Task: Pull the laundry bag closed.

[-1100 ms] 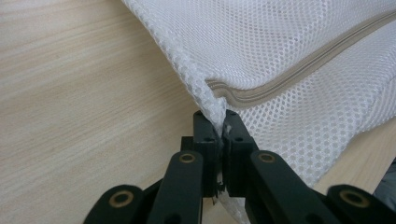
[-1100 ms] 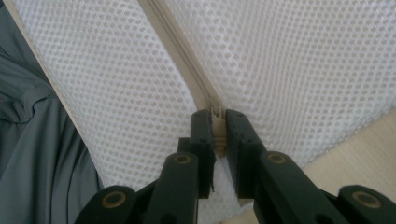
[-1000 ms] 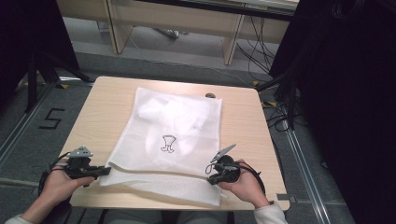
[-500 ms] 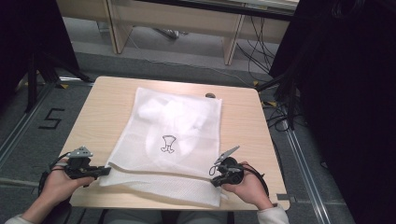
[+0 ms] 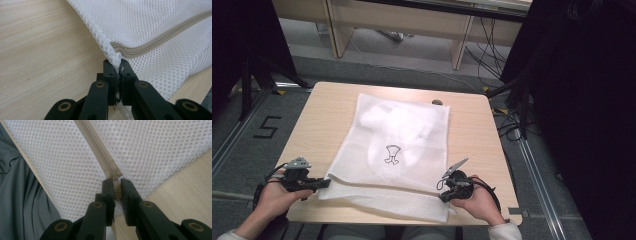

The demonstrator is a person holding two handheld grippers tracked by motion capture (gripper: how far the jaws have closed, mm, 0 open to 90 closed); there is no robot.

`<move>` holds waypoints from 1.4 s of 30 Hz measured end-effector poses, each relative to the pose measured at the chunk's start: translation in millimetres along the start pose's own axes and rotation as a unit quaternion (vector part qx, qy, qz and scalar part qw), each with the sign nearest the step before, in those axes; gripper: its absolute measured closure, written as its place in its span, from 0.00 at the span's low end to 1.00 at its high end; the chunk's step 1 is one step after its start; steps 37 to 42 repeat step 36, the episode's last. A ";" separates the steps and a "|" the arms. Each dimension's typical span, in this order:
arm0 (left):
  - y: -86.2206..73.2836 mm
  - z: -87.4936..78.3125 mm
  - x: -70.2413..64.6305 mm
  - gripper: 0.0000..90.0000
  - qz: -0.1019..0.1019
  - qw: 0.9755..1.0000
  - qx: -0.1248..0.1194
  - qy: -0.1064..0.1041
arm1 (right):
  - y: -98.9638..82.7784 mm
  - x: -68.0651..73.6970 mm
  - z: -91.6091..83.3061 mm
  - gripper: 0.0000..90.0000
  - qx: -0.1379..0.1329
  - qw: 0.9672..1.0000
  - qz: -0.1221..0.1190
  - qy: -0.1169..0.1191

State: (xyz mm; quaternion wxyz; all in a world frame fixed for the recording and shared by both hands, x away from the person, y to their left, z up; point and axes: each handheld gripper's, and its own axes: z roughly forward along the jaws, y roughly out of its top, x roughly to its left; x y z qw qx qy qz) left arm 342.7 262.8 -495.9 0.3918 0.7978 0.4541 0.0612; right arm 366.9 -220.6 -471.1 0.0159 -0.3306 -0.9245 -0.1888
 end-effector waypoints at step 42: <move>2.7 0.7 4.7 0.28 0.073 0.995 -0.038 0.064 | -10.4 -24.2 -9.3 0.49 -0.187 0.976 0.062 -0.089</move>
